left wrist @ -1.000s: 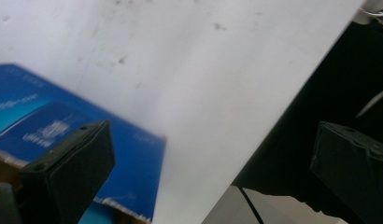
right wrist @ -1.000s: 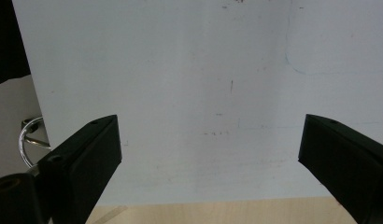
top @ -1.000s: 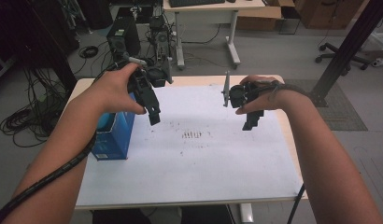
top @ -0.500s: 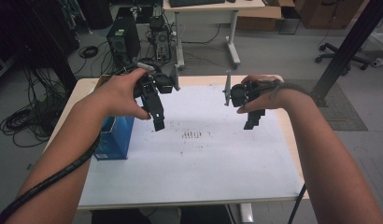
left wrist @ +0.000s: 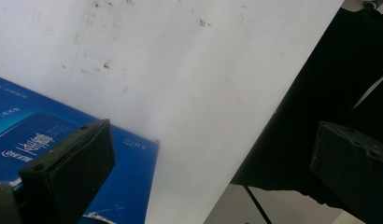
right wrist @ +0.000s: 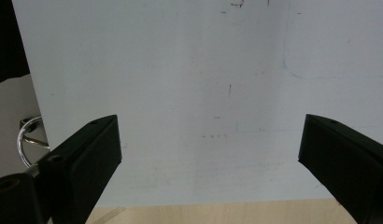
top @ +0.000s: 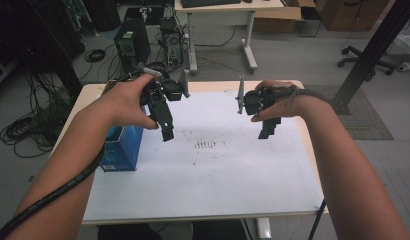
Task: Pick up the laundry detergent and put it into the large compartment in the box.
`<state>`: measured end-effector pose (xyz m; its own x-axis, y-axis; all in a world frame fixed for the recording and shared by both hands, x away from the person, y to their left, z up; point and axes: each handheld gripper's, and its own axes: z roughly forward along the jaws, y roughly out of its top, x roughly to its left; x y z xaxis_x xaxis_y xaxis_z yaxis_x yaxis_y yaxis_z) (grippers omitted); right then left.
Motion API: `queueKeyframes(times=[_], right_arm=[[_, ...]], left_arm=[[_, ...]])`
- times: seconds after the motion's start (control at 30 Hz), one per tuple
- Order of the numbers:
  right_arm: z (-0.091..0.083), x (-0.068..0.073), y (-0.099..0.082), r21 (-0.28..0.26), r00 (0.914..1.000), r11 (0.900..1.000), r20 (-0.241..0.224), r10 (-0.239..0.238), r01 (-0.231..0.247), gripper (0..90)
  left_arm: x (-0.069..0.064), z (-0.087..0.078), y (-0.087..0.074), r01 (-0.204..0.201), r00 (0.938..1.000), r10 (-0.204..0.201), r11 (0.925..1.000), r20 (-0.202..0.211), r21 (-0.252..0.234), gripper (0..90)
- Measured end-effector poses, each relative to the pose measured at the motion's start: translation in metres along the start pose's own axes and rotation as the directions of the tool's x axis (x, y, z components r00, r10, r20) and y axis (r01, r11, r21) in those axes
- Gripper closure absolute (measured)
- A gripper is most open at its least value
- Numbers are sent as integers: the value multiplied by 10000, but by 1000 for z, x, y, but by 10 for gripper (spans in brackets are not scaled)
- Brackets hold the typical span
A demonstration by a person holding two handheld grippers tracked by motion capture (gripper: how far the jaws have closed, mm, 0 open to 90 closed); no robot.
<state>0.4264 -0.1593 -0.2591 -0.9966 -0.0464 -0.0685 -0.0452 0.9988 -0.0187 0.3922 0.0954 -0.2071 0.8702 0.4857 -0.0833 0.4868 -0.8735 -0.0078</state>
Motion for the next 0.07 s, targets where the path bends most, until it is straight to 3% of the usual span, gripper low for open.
queueKeyframes(times=[0.07], right_arm=[[-1, 0, 0, -24, 10000, 10000, 9, -13, 13, 57]], left_arm=[[1, 0, 0, -60, 9999, 60, 10000, 81, -19, 1]])
